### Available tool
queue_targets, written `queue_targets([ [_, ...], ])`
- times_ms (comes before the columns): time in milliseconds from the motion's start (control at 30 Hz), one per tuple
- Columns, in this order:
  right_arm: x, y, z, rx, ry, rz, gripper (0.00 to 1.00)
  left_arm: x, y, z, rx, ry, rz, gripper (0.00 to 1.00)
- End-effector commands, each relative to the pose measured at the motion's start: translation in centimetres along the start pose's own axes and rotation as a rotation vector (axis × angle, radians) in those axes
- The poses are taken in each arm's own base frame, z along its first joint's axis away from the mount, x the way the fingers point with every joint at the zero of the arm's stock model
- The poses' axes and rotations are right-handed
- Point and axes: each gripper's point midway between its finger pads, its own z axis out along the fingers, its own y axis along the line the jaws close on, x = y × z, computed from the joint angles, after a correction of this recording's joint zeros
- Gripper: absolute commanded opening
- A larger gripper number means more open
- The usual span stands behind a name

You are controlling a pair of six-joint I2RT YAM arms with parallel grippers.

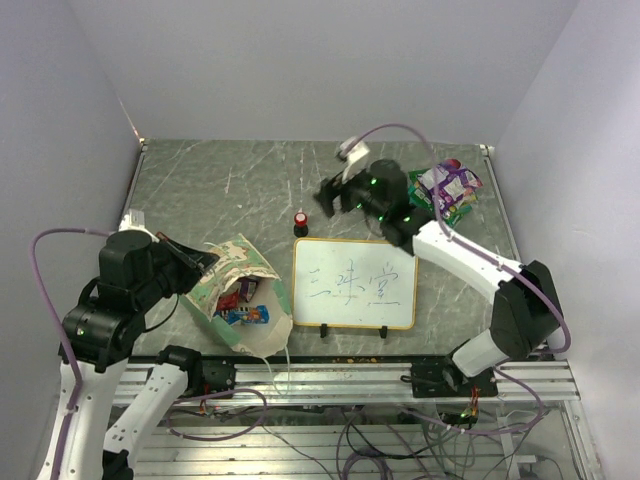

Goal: Take the snacks out of the paper bag
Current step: Place the snack at the center of the board, then take out the snack from the paper bag.

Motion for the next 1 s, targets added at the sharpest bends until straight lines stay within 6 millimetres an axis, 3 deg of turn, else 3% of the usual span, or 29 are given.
queue_targets([
  [0,-1.9,9.6,-3.2,-0.290,-0.040,-0.016,0.77,0.4,0.5,-1.2,0.009,-0.005,-0.026,0.07],
  [167,-2.2,16.0,-7.2,-0.479,-0.091,-0.056,0.76,0.2,1.0,-2.4,0.005,-0.039,-0.040,0.07],
  [433,0.4,21.1,-13.8,-0.646,-0.182,-0.261,0.76,0.5,2.0,-3.6,-0.017,-0.045,-0.046,0.07],
  [567,2.9,24.4,-16.4,-0.775,-0.203,-0.443,0.76,0.5,2.1,-3.9,-0.018,-0.051,-0.049,0.07],
  [700,5.5,27.3,-16.9,-0.839,-0.211,-0.649,0.76,0.6,1.9,-3.8,-0.012,-0.041,-0.047,0.07],
  [967,7.8,31.5,-12.6,-0.841,-0.213,-0.819,0.75,0.6,1.6,-4.1,0.001,-0.041,-0.058,0.07],
])
